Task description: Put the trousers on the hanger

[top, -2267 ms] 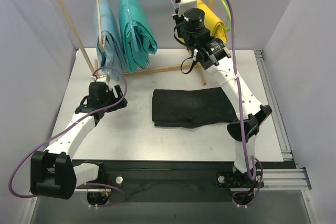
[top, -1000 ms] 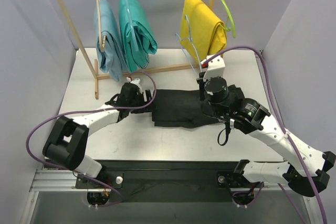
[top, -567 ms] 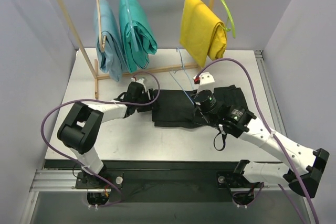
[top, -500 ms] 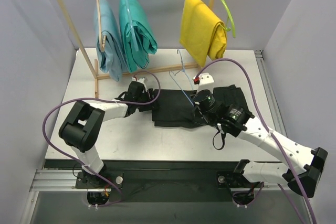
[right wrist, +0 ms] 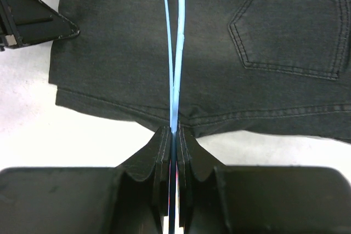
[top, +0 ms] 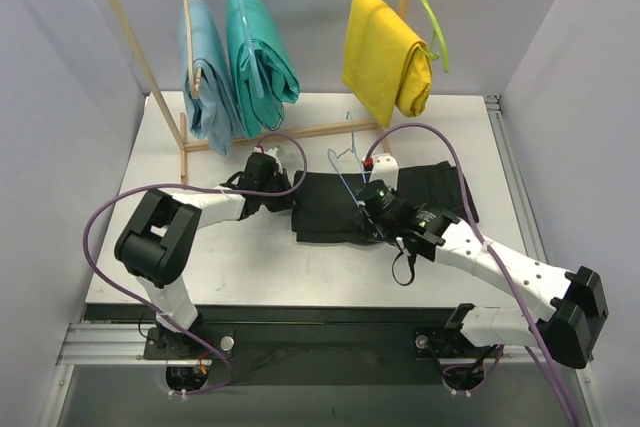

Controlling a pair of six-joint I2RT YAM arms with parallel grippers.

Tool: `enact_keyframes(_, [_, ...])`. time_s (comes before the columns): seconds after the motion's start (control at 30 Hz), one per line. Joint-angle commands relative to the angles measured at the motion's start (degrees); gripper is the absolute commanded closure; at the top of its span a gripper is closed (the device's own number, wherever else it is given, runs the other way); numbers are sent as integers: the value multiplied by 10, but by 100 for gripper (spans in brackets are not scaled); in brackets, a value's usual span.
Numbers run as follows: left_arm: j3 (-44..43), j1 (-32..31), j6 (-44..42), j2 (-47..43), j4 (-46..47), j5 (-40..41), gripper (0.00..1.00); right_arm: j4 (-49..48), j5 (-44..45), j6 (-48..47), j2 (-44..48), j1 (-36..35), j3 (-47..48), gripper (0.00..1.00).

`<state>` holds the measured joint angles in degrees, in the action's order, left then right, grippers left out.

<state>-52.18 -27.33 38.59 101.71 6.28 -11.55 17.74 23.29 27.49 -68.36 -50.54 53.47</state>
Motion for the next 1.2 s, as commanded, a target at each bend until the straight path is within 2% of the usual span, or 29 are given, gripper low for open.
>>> enact_keyframes(0.0, [-55,21,-7,-74,-40,-29,100,-30,19,14,-13,6,16,100])
enact_keyframes(0.1, [-78,46,-11,-117,-62,-54,100,-44,6,6,-27,17,29,100])
enact_keyframes(0.27, [-134,57,-31,-140,-132,-89,100,-61,-27,8,-54,41,51,100])
enact_keyframes(0.43, [-199,40,-36,-89,-147,-161,100,-67,-31,-1,-56,62,75,100])
enact_keyframes(0.57, [-309,13,-49,-26,-187,-202,100,-68,-12,-9,-47,73,80,100])
enact_keyframes(0.73, [-397,-19,-58,53,-227,-240,100,-72,-1,-15,-42,96,81,100])
enact_keyframes(1.17, [-455,-81,-55,143,-236,-275,100,-74,-4,-43,-27,120,73,100])
